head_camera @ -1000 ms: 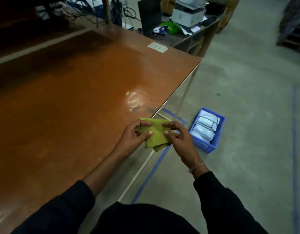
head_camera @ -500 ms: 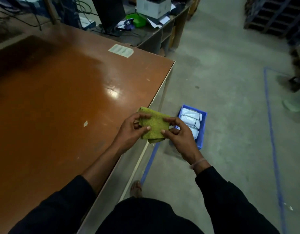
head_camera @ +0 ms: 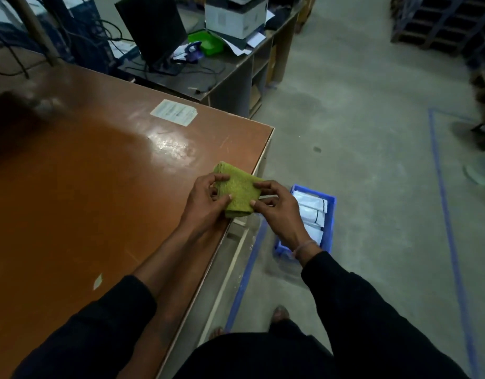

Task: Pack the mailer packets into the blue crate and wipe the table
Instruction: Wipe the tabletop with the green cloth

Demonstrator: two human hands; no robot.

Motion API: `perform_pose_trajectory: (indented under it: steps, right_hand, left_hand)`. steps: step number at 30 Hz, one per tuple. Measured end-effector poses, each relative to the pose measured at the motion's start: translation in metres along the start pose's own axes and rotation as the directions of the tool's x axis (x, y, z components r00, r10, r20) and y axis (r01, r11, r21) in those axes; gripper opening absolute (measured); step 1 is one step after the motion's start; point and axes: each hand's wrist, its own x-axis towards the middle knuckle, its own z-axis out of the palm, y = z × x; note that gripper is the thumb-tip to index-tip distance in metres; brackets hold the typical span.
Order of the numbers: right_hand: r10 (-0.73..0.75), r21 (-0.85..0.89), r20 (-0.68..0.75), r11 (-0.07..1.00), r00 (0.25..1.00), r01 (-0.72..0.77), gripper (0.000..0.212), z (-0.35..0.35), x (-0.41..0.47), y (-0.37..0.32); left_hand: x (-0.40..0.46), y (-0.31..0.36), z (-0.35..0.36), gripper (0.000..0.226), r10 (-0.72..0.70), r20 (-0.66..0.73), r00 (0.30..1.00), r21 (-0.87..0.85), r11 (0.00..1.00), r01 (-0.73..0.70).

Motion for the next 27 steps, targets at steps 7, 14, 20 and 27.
perform_pose_trajectory:
  steps: [7, 14, 20, 27]
  right_hand:
    - [-0.053, -0.142, 0.067, 0.988, 0.996, 0.062, 0.044, 0.008, 0.095, -0.008]
    - [-0.095, -0.332, 0.114, 0.935, 0.989, 0.128, 0.048, 0.025, 0.165, -0.005]
    - [-0.137, -0.459, 0.188, 0.863, 0.973, 0.21, 0.051, 0.021, 0.175, -0.002]
    - [-0.154, -0.574, 0.244, 0.773, 0.958, 0.27, 0.055, 0.023, 0.183, 0.002]
  left_hand:
    - [0.081, 0.018, 0.016, 0.046, 0.038, -0.143, 0.989, 0.264, 0.965, 0.001]
    - [0.143, 0.017, 0.02, 0.047, -0.078, -0.135, 0.988, 0.486, 0.863, 0.135]
    - [0.151, 0.015, 0.02, 0.041, -0.012, -0.034, 0.999, 0.745, 0.666, 0.034]
    - [0.16, 0.004, 0.002, 0.045, 0.009, 0.127, 0.992, 0.743, 0.661, -0.101]
